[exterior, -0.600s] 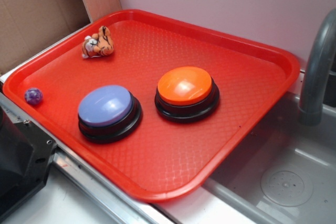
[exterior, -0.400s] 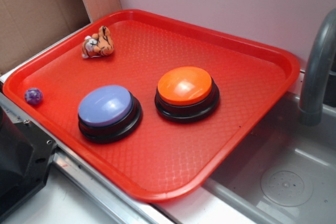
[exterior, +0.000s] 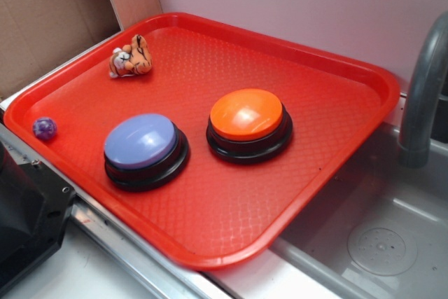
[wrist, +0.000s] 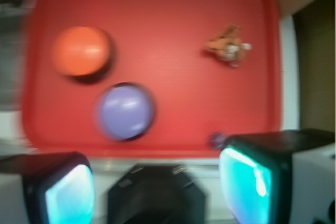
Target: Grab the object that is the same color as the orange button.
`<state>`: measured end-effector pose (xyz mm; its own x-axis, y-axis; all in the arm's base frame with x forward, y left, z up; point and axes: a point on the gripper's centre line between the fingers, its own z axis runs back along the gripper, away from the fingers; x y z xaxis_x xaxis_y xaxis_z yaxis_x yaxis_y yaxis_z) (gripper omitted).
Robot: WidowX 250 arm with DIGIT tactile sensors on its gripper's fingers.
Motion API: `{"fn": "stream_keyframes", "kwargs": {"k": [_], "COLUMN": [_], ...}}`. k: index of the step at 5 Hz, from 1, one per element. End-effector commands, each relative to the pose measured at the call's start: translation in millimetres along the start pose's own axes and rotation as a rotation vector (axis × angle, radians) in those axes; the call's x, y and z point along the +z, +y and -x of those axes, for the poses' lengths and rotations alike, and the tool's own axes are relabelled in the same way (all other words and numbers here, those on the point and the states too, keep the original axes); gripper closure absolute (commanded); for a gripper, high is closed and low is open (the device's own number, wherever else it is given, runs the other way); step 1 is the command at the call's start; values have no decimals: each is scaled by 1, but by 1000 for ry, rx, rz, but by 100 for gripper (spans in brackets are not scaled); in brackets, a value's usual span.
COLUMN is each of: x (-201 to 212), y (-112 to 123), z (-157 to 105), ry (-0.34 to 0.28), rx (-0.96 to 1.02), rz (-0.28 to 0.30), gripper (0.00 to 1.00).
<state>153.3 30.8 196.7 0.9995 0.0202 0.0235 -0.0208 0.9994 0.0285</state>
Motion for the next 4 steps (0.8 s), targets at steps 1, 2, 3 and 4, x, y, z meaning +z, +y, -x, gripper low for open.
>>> {"fn": "stream_keyframes", "kwargs": {"k": [1,2,3,4], "x": [-51,-82,-115,-149], "y": [73,95,103,99], "z": [-47,-73,-99,-107], "ry": [-79,-71,-89,-54], "rx": [-197,-269,-351,-426], "rz": [-71,-79,-39,-39], "gripper": [0,0,0,0]}}
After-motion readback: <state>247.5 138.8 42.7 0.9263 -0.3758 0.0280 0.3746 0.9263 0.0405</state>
